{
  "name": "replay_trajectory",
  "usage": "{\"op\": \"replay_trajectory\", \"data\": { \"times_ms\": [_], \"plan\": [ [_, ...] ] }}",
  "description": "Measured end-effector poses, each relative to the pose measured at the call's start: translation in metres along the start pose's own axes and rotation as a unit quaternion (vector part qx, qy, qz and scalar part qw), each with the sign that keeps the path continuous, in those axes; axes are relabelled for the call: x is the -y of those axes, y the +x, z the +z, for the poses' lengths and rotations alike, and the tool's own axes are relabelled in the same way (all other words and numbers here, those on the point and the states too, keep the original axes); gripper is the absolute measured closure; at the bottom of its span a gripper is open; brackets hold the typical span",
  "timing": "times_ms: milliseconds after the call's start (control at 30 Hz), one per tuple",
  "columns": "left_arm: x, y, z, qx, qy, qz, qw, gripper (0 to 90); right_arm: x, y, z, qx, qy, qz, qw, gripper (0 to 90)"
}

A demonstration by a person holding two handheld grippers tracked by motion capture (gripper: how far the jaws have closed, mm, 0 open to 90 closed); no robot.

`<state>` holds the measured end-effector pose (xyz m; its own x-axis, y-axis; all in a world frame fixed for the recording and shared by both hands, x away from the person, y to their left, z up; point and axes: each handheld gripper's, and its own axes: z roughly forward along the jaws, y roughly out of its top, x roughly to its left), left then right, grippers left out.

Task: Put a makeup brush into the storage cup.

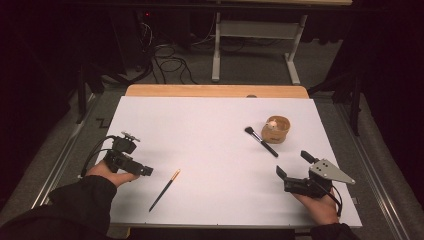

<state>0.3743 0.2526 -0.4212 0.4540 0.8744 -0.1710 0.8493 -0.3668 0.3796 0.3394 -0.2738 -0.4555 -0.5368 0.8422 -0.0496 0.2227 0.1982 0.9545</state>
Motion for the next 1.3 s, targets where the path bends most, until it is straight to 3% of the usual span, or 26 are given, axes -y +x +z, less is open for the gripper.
{"op": "replay_trajectory", "data": {
  "times_ms": [333,800,1200,1267,1300],
  "plan": [
    [0.001,-0.012,0.006,0.015,0.025,0.005,0.9996,16.2,0.000,0.000,0.000,-0.001,-0.001,0.000,1.0000,2.3],
    [0.006,-0.035,0.025,0.038,0.070,0.028,0.9964,20.1,-0.001,0.001,-0.001,-0.003,-0.001,0.001,1.0000,2.3],
    [0.011,-0.050,0.034,0.038,0.082,0.036,0.9953,36.6,-0.001,0.001,-0.001,-0.003,-0.002,-0.001,1.0000,2.3],
    [0.012,-0.052,0.035,0.038,0.084,0.039,0.9950,42.2,-0.001,0.001,-0.001,-0.003,-0.002,-0.001,1.0000,2.3],
    [0.013,-0.053,0.036,0.038,0.084,0.039,0.9950,49.2,-0.001,0.001,-0.001,-0.003,-0.002,0.000,1.0000,2.5]
  ]
}}
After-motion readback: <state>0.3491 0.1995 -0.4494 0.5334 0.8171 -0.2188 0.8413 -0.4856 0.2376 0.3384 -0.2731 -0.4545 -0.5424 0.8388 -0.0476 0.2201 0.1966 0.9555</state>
